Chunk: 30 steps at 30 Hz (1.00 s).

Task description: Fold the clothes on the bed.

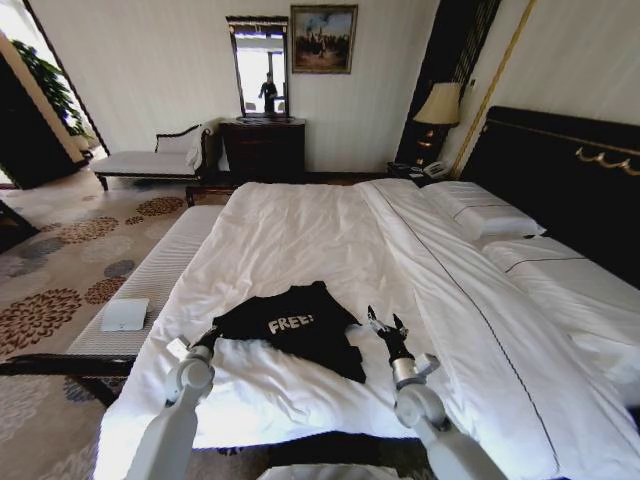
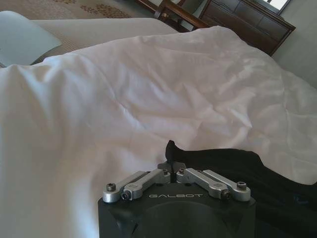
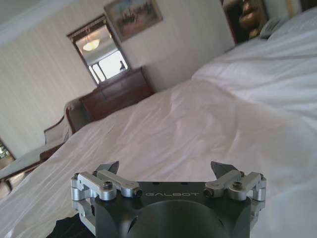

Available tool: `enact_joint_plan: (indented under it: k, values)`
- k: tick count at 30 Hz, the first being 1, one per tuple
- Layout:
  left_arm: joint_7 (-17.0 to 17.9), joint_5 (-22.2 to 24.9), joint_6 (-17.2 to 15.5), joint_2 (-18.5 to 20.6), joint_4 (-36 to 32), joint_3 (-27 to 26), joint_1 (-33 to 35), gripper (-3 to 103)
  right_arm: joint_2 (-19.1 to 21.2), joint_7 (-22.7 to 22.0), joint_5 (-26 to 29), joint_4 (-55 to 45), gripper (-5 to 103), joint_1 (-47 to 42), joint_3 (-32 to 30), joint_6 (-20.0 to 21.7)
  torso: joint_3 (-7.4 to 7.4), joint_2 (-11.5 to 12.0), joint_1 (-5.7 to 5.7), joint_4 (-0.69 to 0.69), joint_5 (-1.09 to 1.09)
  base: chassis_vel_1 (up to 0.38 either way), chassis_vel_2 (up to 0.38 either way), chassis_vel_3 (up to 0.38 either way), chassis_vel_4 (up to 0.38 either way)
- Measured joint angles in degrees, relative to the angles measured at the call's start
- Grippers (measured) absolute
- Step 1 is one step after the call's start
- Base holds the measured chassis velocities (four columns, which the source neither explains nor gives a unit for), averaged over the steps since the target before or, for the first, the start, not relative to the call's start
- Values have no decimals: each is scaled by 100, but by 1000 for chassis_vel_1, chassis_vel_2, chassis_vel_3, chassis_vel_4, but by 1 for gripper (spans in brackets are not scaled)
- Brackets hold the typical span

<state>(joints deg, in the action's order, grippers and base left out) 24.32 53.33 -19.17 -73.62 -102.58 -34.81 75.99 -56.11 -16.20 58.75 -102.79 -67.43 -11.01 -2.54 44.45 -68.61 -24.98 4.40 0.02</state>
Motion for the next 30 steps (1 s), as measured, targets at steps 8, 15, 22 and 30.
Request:
enact_joint_plan:
  k: [8, 15, 22, 30]
  values:
    - [-35, -95, 171, 224, 9, 118, 226, 1, 346, 170, 1020, 784, 100, 1277, 900, 698, 0, 0, -1, 4, -3, 0, 0, 0, 0]
    - [-112, -88, 294, 315, -329, -167, 755, 1, -162, -120, 1108, 1682, 100, 2325, 1802, 952, 1, 0, -1, 1, -4, 0, 0, 0, 0]
    - [-191, -166, 405, 416, -401, -398, 1028, 1, -898, -142, 1641, 2342, 100, 3091, 2225, 1121, 1, 0, -1, 2, -3, 0, 0, 0, 0]
    - [-188, -181, 431, 380, -567, -530, 1172, 1, -1746, -43, 1927, 3095, 100, 3540, 2391, 1255, 0, 0, -1, 1, -4, 0, 0, 0, 0]
